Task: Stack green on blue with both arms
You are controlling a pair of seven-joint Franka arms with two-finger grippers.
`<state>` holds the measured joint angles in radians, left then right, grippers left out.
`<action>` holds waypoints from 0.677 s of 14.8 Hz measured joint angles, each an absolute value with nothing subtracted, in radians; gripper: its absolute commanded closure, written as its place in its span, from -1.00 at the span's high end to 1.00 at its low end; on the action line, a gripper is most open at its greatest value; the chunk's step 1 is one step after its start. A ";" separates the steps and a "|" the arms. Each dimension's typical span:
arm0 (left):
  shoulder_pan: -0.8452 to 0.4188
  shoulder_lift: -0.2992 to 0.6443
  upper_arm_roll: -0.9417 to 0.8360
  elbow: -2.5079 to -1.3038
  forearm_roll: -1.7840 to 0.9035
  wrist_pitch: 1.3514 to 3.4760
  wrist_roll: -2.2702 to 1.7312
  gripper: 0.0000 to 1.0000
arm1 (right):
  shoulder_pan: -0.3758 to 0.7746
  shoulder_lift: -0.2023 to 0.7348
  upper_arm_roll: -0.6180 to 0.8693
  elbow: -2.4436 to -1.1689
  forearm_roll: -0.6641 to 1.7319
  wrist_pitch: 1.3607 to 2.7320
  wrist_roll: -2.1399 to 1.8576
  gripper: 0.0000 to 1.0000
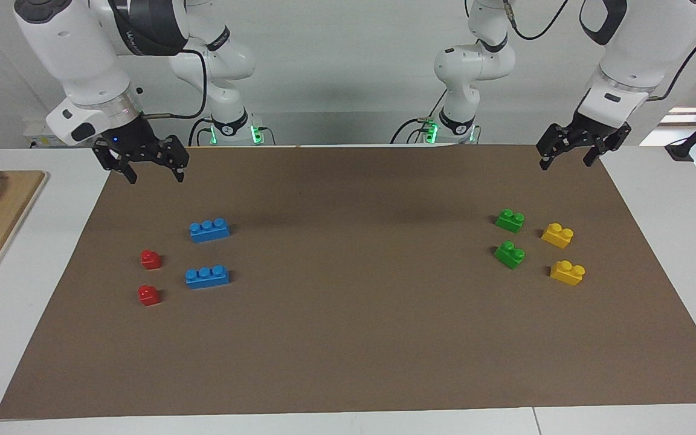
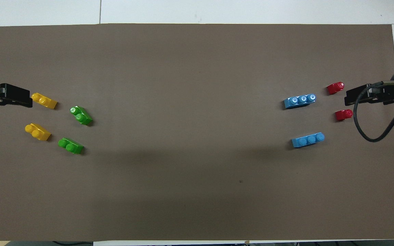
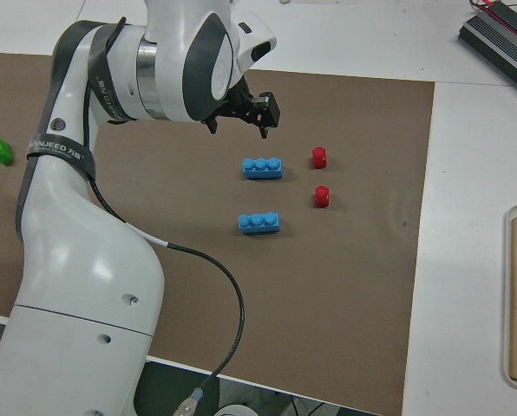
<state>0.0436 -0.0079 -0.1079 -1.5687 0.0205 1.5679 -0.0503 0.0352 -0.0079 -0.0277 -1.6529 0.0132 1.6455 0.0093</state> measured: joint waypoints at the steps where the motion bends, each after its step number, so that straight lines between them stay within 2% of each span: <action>1: 0.044 -0.008 -0.108 -1.569 0.021 1.568 -0.050 1.00 | 0.035 -0.008 -0.028 -1.653 0.013 1.646 0.009 1.00; 10: 0.044 -0.008 -0.108 -1.571 0.021 1.568 -0.050 1.00 | 0.021 -0.017 -0.035 -1.657 0.013 1.736 0.011 1.00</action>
